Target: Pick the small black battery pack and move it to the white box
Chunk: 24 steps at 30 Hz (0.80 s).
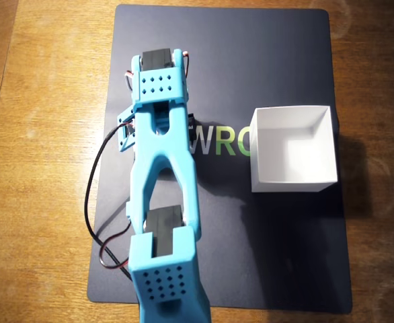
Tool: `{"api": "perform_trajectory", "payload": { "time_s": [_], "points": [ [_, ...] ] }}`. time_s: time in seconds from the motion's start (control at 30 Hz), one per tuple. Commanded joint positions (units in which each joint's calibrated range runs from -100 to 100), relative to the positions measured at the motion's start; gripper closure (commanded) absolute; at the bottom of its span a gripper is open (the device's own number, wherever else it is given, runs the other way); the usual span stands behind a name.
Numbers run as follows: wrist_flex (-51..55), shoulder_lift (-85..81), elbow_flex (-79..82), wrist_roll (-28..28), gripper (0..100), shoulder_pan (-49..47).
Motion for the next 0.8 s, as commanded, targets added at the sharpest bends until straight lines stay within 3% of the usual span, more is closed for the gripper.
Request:
{"api": "perform_trajectory", "payload": {
  "time_s": [0.0,0.77],
  "points": [
    [1.38,-3.54,-0.09,0.05,93,0.52],
    [1.12,-5.64,0.81,2.06,92,2.05]
  ]
}}
